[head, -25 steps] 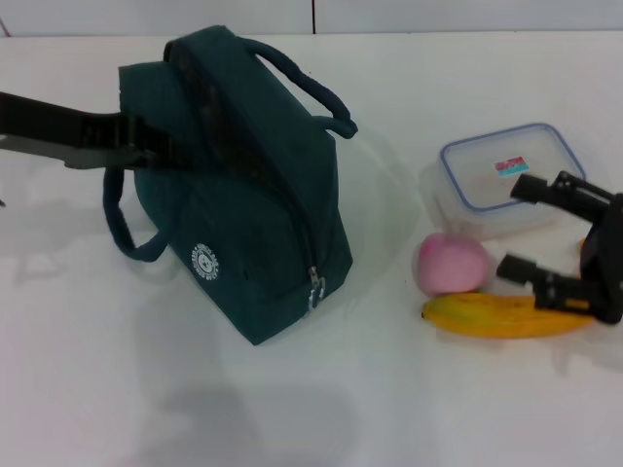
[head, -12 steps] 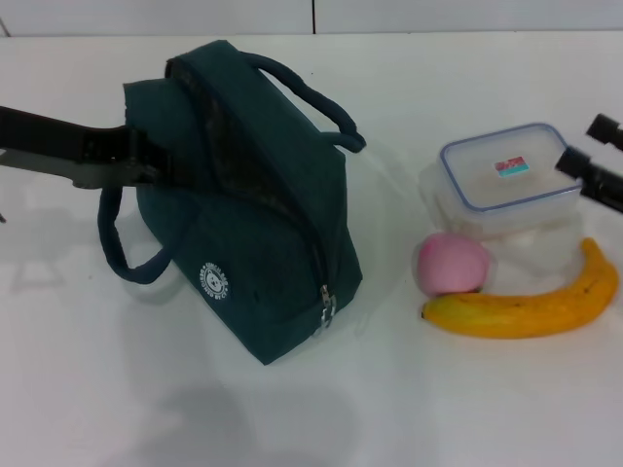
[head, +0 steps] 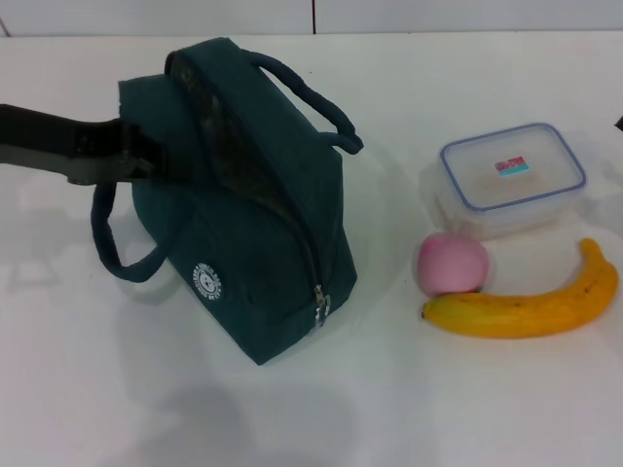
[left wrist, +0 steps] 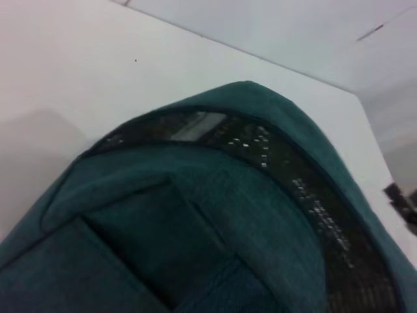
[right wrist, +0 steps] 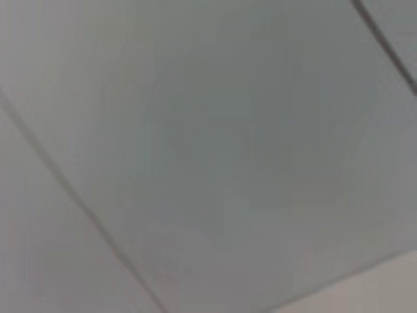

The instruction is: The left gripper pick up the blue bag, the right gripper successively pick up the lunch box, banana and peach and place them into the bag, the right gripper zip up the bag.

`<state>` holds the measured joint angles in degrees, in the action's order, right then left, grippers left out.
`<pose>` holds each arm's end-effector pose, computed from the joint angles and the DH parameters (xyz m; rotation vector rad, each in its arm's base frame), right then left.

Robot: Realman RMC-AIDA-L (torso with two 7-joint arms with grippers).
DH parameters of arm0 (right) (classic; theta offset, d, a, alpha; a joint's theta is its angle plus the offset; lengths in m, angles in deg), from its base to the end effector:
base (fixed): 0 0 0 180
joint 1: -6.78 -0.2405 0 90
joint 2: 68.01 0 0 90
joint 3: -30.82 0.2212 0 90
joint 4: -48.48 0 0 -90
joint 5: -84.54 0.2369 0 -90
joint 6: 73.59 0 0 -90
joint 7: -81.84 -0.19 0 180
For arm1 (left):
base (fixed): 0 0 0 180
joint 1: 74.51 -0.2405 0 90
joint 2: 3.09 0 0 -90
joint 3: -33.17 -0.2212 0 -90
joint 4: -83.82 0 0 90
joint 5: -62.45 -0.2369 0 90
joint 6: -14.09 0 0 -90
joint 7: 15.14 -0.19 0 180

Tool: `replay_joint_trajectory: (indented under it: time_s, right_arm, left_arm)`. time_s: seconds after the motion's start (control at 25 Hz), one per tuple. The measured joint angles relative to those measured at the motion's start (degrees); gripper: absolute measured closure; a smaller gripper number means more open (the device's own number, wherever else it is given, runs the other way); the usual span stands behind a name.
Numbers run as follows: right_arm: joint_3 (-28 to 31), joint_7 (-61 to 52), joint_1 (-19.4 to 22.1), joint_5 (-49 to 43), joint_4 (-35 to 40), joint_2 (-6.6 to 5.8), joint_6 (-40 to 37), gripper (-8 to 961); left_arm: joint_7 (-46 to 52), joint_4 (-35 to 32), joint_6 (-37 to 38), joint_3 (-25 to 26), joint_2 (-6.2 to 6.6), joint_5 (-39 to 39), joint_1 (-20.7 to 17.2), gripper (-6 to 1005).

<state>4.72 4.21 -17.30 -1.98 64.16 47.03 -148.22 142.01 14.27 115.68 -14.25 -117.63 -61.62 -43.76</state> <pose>0.3260 0.3681 0.0301 -1.8200 1.1480 1.1193 -0.1895 0.3625 0.0681 -2.3746 -1.7875 -0.3494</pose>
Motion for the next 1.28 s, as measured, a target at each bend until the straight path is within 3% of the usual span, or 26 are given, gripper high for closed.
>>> replay_joint_trajectory:
  time_s: [0.52, 0.72, 1.28]
  right_arm:
    - [-2.0, -6.0, -4.7, -0.8, -4.6, -0.68, 8.6, 102]
    - [-4.0, -6.6, -6.4, -0.8, -6.2, 0.06, 10.6, 102]
    - [-5.4, -11.9, -7.0, -0.9, -7.4, 0.11, 9.2, 103]
  left_arm:
    - [1.3, -0.6, 1.3, -0.4, 0.07, 5.4, 0.3, 963]
    - [1.3, -0.1, 1.6, -0.5, 0.11, 5.3, 1.3, 963]
    - [0.8, 0.1, 1.9, -0.6, -0.12, 5.0, 1.7, 963]
